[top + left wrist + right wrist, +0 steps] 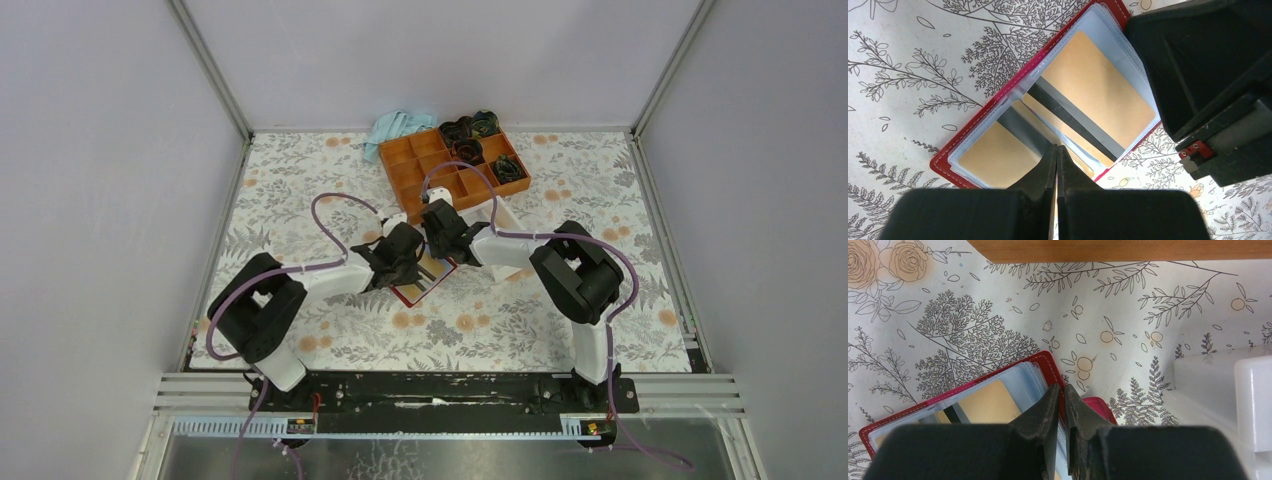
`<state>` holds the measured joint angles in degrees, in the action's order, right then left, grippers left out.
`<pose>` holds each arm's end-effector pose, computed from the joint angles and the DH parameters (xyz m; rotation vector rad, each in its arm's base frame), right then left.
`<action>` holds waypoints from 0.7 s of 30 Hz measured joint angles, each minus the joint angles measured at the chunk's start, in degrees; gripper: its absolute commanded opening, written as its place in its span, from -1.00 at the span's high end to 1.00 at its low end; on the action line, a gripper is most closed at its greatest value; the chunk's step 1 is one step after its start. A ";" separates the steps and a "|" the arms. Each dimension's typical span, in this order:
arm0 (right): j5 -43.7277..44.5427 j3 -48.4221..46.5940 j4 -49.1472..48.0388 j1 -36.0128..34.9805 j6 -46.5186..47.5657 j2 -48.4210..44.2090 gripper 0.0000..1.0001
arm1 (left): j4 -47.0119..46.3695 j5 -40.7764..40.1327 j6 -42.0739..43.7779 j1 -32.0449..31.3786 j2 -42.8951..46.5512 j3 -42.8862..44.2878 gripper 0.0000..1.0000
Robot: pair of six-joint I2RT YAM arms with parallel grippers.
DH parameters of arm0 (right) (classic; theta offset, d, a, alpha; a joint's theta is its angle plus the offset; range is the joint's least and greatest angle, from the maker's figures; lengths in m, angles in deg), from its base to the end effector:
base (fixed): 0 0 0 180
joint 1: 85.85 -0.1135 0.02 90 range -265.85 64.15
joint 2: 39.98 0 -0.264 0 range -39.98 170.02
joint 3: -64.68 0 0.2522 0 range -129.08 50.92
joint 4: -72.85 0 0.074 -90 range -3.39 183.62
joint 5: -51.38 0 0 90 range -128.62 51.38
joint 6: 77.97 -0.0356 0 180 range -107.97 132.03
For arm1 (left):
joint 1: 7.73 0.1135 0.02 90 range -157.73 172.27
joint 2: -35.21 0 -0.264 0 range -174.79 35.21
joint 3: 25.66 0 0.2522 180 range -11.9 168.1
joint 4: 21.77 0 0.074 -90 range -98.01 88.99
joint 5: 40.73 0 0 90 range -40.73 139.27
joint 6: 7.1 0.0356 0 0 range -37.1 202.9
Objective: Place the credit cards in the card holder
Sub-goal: Insert the credit card into the card holder.
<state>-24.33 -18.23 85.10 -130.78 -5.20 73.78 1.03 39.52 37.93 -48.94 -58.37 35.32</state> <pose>0.3050 0.2919 0.1517 -0.4303 2.2689 0.2688 0.2379 -0.2003 0.1513 -0.1520 2.5577 -0.3855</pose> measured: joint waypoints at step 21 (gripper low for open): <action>-0.31 0.00 0.00 0.00 0.00 0.00 0.69 | -0.85 -1.51 0.20 -0.15 -2.91 2.54 1.00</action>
<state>-24.64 -18.23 85.10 -130.78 -5.20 73.78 0.18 38.01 38.12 -49.09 -61.28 37.86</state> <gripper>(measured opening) 0.156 0.011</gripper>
